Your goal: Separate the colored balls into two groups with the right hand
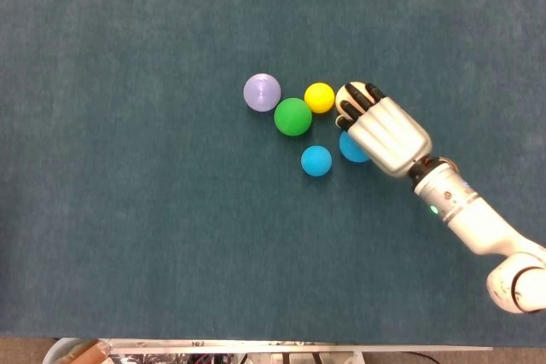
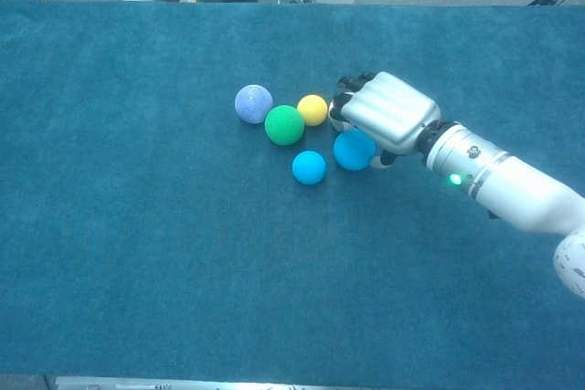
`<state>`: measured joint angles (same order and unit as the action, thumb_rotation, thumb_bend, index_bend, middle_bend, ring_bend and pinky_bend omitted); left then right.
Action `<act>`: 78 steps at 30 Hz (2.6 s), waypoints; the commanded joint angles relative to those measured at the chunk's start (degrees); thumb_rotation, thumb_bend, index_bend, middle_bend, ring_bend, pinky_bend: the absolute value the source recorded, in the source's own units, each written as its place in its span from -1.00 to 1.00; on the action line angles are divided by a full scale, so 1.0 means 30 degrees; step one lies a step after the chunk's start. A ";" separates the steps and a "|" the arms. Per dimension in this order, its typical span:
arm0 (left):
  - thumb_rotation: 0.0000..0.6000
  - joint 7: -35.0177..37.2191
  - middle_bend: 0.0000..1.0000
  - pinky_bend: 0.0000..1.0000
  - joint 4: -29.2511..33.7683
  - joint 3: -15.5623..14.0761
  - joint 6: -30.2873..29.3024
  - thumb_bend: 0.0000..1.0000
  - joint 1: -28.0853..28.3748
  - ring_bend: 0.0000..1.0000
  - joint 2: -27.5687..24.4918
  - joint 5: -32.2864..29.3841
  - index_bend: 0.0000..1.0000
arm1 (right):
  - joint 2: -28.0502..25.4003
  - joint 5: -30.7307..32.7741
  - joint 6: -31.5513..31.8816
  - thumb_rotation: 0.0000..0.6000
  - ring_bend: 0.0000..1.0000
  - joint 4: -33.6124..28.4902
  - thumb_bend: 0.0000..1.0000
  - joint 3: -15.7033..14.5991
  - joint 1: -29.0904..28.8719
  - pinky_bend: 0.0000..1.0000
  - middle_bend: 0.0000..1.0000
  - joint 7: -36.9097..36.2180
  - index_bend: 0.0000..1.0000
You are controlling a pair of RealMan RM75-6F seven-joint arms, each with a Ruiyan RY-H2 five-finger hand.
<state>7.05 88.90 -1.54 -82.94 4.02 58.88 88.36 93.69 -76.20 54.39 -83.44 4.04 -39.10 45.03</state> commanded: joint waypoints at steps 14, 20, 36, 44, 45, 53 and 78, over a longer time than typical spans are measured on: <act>1.00 0.0260 -0.55 -0.61 -0.0203 -0.0018 -0.0175 -0.11 -0.0128 -0.58 0.0003 0.0067 -0.44 | -0.0146 -0.0968 0.0820 1.00 -0.75 0.0138 -1.00 -0.0537 0.0101 -0.54 -0.36 -0.1077 0.16; 1.00 0.0203 -0.55 -0.61 -0.0158 -0.0028 -0.0157 -0.11 -0.0129 -0.58 0.0009 0.0091 -0.44 | -0.1412 -0.1637 0.1947 1.00 -0.75 -0.0908 -1.00 -0.0772 0.0710 -0.54 -0.35 -0.1957 0.16; 1.00 -0.0513 -0.55 -0.61 0.0339 0.0051 0.0483 -0.11 0.0392 -0.58 0.0281 0.0236 -0.44 | -0.2962 -0.0846 0.2245 1.00 -0.75 0.0819 -1.00 -0.1015 0.1942 -0.54 -0.35 -0.3523 0.16; 1.00 -0.0752 -0.55 -0.61 0.0498 0.0041 0.0476 -0.11 0.0312 -0.58 0.0227 0.0003 -0.44 | -0.2344 -0.0087 0.1286 1.00 -0.75 0.1639 -1.00 -0.0688 0.1521 -0.57 -0.38 -0.2599 -0.04; 1.00 -0.0772 -0.55 -0.61 0.0511 0.0042 0.0461 -0.11 0.0299 -0.58 0.0213 -0.0017 -0.44 | -0.2369 0.0006 0.1218 1.00 -0.75 0.1547 -1.00 -0.0636 0.1483 -0.57 -0.40 -0.2518 -0.09; 1.00 -0.0808 -0.56 -0.61 0.0533 0.0072 0.0470 -0.11 0.0345 -0.58 0.0177 -0.0013 -0.44 | -0.3021 0.0268 0.1148 1.00 -0.79 0.0561 -1.00 -0.0504 0.1372 -0.60 -0.48 -0.1926 -0.51; 1.00 -0.0766 -0.56 -0.61 0.0758 -0.0069 -0.0160 -0.11 -0.0019 -0.58 -0.0153 0.0164 -0.44 | -0.4963 -0.4968 -0.0066 1.00 -0.80 -0.4275 -1.00 -0.0645 -0.1041 -0.60 -0.51 -0.3034 -0.35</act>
<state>4.70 91.18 -1.72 -83.37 4.01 58.47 88.83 78.96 -90.59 55.63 -95.64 2.20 -41.15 34.40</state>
